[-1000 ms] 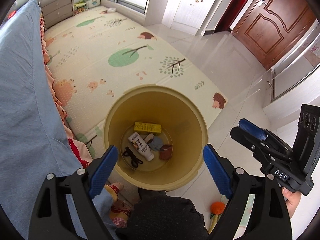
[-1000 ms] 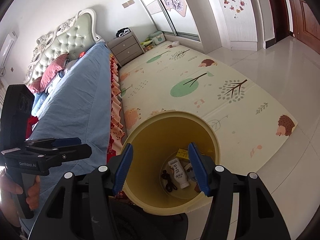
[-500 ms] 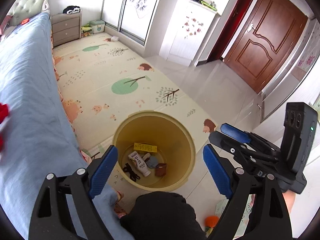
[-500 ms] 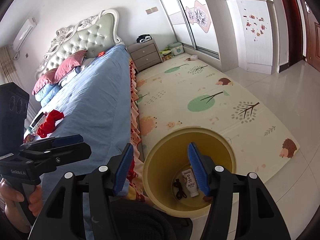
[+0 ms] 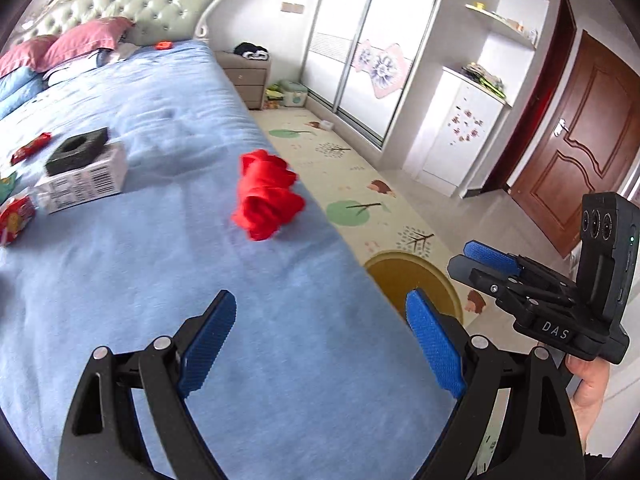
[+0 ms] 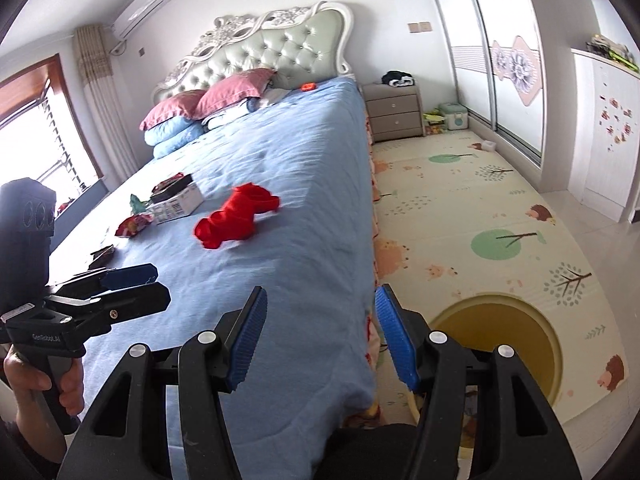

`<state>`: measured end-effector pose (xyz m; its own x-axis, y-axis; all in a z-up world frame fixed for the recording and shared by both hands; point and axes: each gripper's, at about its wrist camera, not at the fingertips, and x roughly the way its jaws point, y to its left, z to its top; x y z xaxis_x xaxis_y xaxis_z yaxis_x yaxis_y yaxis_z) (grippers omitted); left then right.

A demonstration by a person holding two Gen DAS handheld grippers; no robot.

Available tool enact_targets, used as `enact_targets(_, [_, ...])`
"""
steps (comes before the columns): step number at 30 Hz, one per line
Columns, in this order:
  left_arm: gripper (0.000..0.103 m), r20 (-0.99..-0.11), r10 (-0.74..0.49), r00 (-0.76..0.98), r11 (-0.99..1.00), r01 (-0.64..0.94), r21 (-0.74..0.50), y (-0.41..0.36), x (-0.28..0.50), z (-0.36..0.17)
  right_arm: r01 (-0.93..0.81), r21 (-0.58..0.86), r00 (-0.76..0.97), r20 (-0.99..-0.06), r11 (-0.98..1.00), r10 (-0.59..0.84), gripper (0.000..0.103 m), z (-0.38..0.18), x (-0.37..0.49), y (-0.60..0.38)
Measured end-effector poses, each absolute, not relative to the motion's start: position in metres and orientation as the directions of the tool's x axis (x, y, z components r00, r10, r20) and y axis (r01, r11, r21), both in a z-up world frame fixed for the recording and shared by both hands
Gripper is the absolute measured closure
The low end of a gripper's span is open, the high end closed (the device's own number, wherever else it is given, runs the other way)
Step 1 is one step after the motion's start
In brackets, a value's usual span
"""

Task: Collect trash
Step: 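Move both tools back over the bed toward the red cloth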

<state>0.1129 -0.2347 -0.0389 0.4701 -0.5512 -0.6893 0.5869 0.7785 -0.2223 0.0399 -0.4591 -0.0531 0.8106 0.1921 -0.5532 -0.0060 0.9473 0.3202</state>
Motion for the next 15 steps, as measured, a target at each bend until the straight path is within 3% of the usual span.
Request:
enact_targets(10, [0.015, -0.637, -0.417, 0.649, 0.902, 0.381, -0.202, -0.112, 0.133, -0.029, -0.151, 0.271, 0.782, -0.555, 0.951, 0.282, 0.047, -0.027, 0.096, -0.374])
enact_targets(15, [0.015, -0.628, -0.339, 0.7, 0.94, 0.274, -0.202, -0.063, 0.146, -0.032, -0.135, 0.254, 0.767, -0.586, 0.958, 0.263, 0.047, -0.026, 0.131, -0.357])
